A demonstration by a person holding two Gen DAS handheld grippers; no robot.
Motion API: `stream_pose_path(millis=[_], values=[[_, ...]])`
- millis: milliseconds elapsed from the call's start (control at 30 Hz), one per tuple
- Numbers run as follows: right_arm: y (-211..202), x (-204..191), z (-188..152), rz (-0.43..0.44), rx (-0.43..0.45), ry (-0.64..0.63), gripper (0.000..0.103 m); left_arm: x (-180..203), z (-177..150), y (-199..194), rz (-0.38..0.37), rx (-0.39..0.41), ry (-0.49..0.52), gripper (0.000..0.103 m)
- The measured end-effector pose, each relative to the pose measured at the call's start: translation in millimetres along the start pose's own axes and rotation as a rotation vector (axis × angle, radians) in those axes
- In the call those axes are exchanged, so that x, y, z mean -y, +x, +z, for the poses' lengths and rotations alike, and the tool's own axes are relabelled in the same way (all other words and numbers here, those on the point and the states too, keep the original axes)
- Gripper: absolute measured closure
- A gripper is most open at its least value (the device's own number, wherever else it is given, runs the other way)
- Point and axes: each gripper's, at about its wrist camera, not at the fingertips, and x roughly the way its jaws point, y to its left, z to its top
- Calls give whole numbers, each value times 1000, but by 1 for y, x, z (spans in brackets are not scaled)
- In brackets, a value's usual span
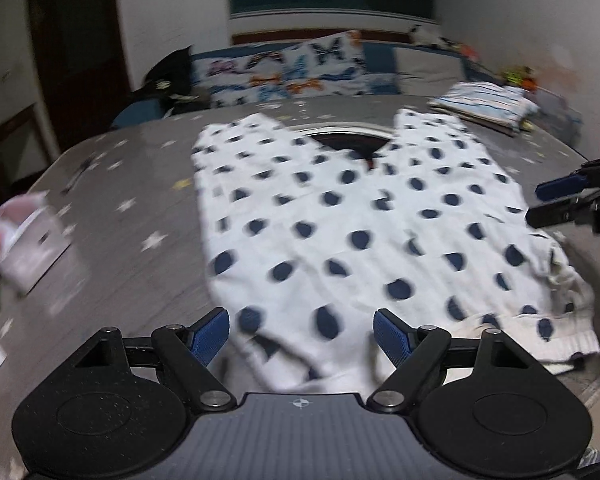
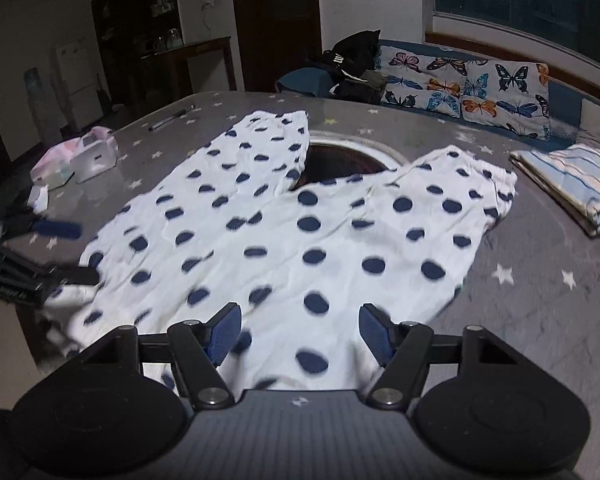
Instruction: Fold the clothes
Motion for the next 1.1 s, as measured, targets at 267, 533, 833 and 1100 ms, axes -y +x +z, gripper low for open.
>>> stream_pose_path(millis=[267, 533, 833, 1100], values=[[28, -10, 59, 22, -1, -53, 41, -19, -16, -9, -70, -74, -162, 42], [61, -36, 107, 68, -6, -110, 44, -29, -20, -7, -163, -119, -293, 75], [123, -63, 164, 130, -48, -138, 52, -42, -23, -4, -269, -99, -341, 96], [210, -88, 211, 173, -108, -110, 56, -50, -24, 0, -300, -104, -344, 88]])
